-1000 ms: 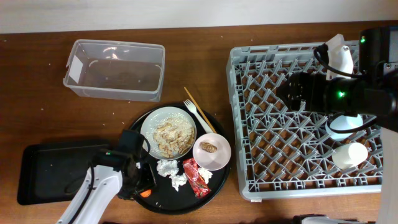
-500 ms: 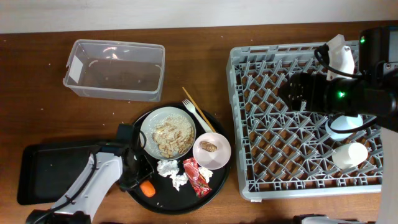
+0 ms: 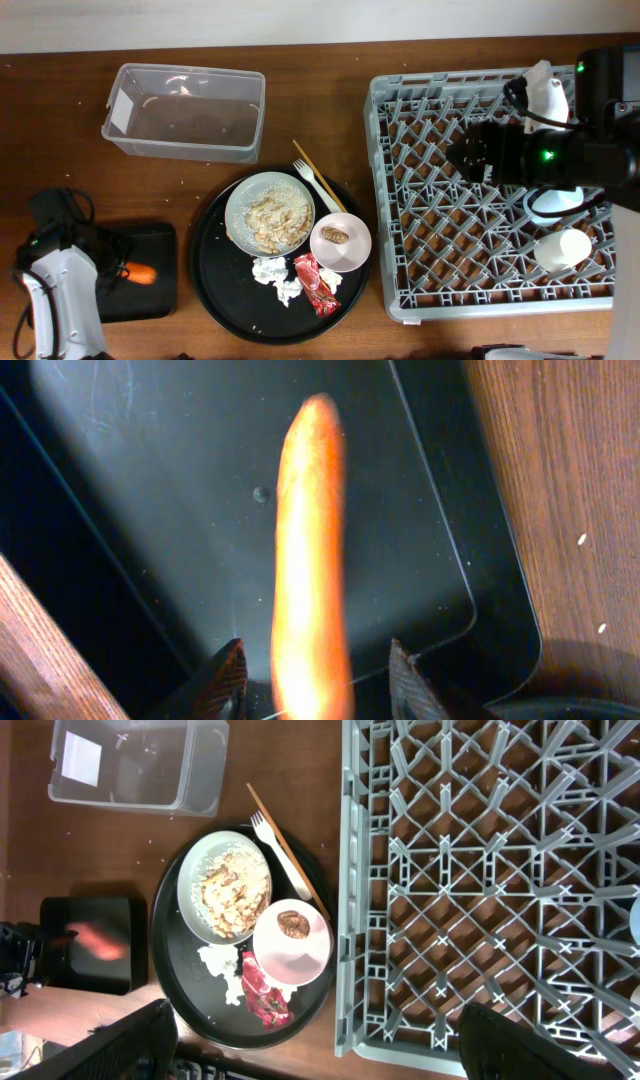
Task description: Sort waste into correct bins and load items into the dishwasher rack
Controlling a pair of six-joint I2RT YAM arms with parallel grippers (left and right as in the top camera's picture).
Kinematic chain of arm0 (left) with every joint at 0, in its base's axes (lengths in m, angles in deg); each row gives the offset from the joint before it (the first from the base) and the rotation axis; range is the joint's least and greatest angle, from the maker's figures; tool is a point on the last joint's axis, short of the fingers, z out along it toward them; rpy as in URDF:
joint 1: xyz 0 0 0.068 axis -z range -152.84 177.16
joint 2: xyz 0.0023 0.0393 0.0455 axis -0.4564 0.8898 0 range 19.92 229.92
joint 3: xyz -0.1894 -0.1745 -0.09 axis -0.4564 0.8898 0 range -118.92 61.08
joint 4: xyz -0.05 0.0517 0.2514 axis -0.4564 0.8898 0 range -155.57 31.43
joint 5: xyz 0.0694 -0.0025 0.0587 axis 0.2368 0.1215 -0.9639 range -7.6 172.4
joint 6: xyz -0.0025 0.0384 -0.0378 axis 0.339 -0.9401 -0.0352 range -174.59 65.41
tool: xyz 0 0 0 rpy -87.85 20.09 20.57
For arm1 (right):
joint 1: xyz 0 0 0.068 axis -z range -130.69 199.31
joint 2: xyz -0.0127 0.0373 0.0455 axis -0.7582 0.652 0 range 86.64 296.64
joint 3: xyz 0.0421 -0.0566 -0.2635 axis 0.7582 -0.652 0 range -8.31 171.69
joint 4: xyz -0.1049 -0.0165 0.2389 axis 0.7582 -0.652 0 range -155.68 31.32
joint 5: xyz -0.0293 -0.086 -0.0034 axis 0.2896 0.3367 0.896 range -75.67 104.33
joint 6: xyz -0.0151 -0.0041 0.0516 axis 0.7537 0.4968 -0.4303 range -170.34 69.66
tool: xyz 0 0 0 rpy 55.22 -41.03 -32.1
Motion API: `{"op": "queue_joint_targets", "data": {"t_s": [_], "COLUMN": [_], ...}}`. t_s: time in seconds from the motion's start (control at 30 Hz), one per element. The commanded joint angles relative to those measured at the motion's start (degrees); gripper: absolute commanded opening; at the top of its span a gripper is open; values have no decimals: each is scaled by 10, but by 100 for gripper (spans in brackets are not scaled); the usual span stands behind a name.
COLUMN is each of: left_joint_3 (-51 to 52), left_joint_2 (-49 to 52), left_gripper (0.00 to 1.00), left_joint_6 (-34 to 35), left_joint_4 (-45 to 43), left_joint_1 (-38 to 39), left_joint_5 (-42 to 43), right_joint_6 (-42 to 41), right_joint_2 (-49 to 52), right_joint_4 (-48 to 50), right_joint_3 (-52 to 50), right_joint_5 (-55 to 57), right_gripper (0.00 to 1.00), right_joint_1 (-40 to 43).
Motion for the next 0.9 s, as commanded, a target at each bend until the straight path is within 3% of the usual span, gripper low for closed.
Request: {"op": "queue_joint_targets", "data": {"t_s": [0.0,0.1,0.17,0.23,0.27,0.3,0.37,0.5,0.67,0.77,0.87], "left_joint_3": [-10,-65,-142,-210,-228,-228,-228,-228,-228,-228,-228], "left_joint_2": [1,1,1,1,1,1,5,5,5,6,27], "left_gripper": [71,75,75,75,75,75,75,77,79,80,80], "left_joint_6": [-51,-103,-180,-288,-332,-348,-351,-352,-352,-353,-348], "left_joint_4": [9,61,113,146,151,151,151,151,153,151,137], "left_joint_1": [-1,-1,26,106,182,224,341,447,470,475,501], "left_joint_5": [13,69,142,192,192,190,145,139,141,155,154], "right_joint_6": [10,10,10,2,-17,-17,-43,-68,-77,-1,-53], "right_joint_2": [0,0,0,0,0,0,0,0,0,0,0], "right_joint_4": [-3,-3,-3,-6,-9,-9,-9,-7,-9,-9,-9], "right_joint_3": [1,1,1,1,1,0,0,0,0,0,-28], "right_joint_5": [5,5,5,12,42,60,107,163,203,131,135], "right_gripper": [93,94,93,89,89,90,90,93,98,99,100], "right_joint_1": [-3,-3,-3,-3,-3,-3,-3,-1,-1,-2,-2]}}
